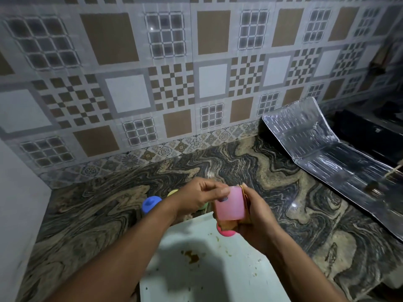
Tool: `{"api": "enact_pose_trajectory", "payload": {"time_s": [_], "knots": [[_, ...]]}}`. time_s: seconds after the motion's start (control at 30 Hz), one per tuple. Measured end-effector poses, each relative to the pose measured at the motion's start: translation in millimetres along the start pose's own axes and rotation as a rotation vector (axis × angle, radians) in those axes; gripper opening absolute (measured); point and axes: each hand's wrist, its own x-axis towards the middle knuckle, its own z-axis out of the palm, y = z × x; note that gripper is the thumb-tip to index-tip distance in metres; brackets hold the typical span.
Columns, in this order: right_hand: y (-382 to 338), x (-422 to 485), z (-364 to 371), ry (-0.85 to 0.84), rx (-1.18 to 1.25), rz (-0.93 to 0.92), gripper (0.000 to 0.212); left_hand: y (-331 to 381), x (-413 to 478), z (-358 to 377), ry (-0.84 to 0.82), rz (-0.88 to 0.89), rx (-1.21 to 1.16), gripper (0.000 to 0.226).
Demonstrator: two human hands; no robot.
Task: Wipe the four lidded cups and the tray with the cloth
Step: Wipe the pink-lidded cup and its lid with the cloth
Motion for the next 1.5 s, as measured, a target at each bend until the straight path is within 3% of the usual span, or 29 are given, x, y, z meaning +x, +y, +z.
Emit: {"api": "enact_pose_trajectory", "payload": {"time_s": [0.07, 0.17, 0.3, 0.37, 0.47, 0.57, 0.77, 0.83, 0.97, 1.03, 1.17, 1.3, 1.4, 1.5], "knots": [[-1, -1, 2, 0.001, 0.006, 0.03, 0.049, 6, 0, 1, -0.022, 0.045, 0.059, 0.028], [-2, -10, 5, -0.082, 0.139, 0.23, 0.041, 3, 2, 5, -0.017, 0.09, 0.037, 0.019], [-2, -3, 0, -0.031, 0.302, 0.172, 0.05, -15, 2, 9, 0.173, 0.211, 0.028, 0.012], [-2, 0, 4, 0.026, 0.306, 0.115, 0.054, -22, 0, 12, 0.26, 0.287, 0.209, 0.017], [4, 7, 7, 0.146, 0.179, 0.011, 0.051, -25, -3, 14, 0.322, 0.297, 0.547, 0.055], [8, 9, 7, 0.189, 0.031, -0.068, 0.037, -23, -5, 11, 0.27, 0.239, 0.719, 0.082], [5, 6, 7, 0.223, -0.093, -0.114, 0.034, -35, -3, 13, 0.138, 0.555, 1.139, 0.07], [4, 7, 7, 0.229, -0.116, -0.128, 0.031, -38, -4, 13, 0.139, 0.543, 1.093, 0.074], [3, 10, 3, 0.262, -0.195, -0.219, 0.03, -37, -4, 16, 0.253, 0.333, 0.813, 0.086], [3, 10, 3, 0.261, -0.218, -0.228, 0.03, -40, -4, 17, 0.243, 0.376, 0.809, 0.077], [3, 10, 2, 0.263, -0.246, -0.255, 0.031, -48, -6, 15, 0.163, 0.546, 1.022, 0.072], [7, 11, 3, 0.297, -0.302, -0.319, 0.03, -47, -10, 20, 0.306, 0.296, 0.727, 0.083], [9, 14, 3, 0.28, -0.294, -0.337, 0.03, -52, -12, 23, 0.332, 0.397, 0.813, 0.069], [8, 12, 2, 0.262, -0.315, -0.363, 0.029, -59, -14, 23, 0.276, 0.545, 0.992, 0.068]]}}
